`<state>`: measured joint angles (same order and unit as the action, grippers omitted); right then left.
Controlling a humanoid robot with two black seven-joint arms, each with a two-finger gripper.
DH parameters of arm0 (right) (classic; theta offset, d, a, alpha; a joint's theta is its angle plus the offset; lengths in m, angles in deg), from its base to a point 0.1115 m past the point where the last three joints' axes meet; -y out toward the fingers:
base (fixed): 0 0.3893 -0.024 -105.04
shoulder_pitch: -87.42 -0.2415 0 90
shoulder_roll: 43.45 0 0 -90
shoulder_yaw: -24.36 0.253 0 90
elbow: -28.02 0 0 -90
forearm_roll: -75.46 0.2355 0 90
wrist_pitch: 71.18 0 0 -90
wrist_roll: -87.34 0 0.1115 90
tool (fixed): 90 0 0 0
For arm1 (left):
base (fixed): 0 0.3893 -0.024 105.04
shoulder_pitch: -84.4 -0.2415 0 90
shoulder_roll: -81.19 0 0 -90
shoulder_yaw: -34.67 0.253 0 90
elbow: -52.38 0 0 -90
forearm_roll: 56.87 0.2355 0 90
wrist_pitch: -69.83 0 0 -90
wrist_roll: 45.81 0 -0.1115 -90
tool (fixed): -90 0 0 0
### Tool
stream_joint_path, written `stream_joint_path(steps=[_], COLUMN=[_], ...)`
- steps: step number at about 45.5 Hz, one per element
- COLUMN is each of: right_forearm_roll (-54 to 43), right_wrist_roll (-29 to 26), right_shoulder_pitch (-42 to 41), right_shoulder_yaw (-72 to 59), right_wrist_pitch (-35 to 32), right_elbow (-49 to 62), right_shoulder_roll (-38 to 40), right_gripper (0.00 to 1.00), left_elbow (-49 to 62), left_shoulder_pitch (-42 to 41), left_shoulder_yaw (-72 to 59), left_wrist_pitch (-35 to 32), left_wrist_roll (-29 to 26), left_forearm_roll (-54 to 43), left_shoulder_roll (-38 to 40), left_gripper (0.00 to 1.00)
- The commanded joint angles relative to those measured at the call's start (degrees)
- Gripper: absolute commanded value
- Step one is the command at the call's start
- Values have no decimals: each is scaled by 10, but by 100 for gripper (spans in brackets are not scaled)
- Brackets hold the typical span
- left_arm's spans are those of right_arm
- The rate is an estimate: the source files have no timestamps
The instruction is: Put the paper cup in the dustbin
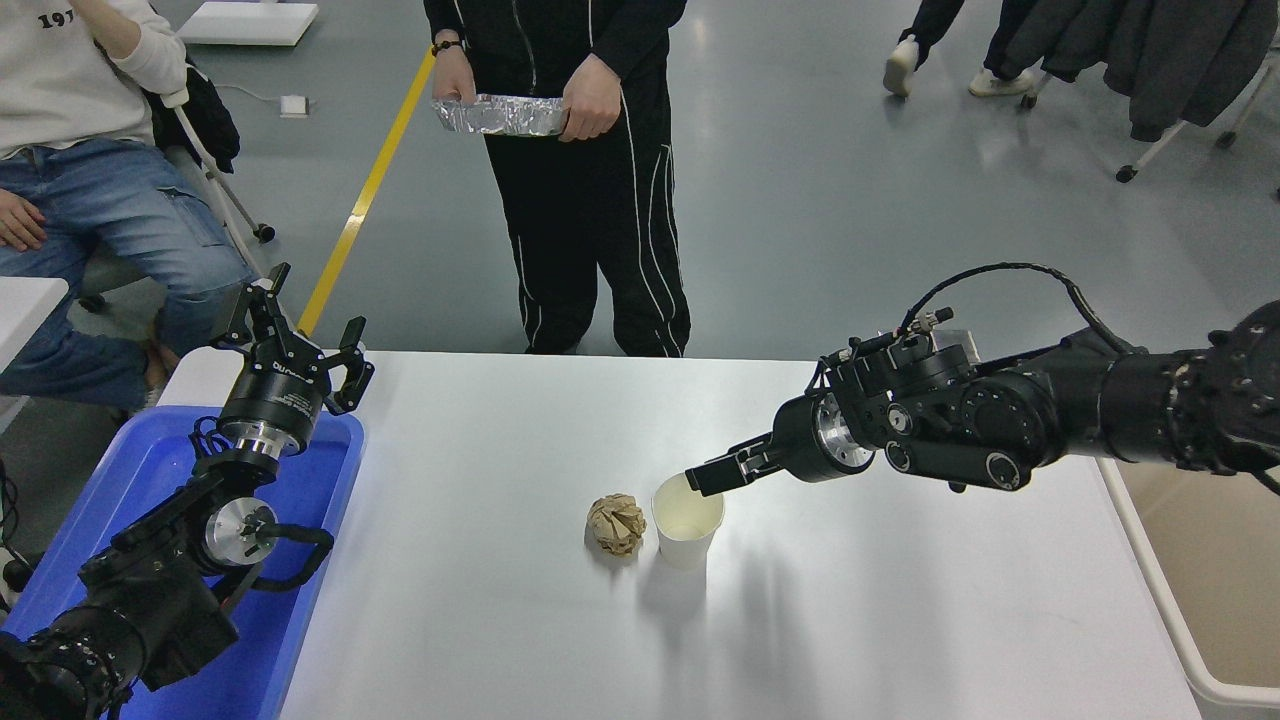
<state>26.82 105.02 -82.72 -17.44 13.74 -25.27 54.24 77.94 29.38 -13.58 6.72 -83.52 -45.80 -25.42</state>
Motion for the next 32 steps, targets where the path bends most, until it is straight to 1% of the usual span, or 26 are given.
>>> stream_joint_path(steps=[1, 15, 22, 32], right_forearm_roll=[0, 1, 0, 0], right_wrist_roll=[0, -1, 0, 2], right_shoulder_pitch=[31, 53, 66, 99], right_shoulder_yaw=[4, 15, 15, 18], right_wrist_pitch=[4, 17, 25, 25], right_elbow=[11, 35, 49, 77], right_shoulder_roll=[-5, -7, -7, -18], right_gripper=[99, 98, 88, 85], left_elbow=[0, 0, 0, 0], left_shoulder_pitch=[0, 0, 0, 0], left_shoulder_yaw=[0, 0, 0, 0], left_wrist_pitch=[0, 0, 0, 0], left_wrist_roll=[0, 0, 0, 0], left_forearm_roll=[0, 0, 0, 0], left_shoulder_roll=[0, 0, 0, 0], left_gripper=[100, 100, 100, 100])
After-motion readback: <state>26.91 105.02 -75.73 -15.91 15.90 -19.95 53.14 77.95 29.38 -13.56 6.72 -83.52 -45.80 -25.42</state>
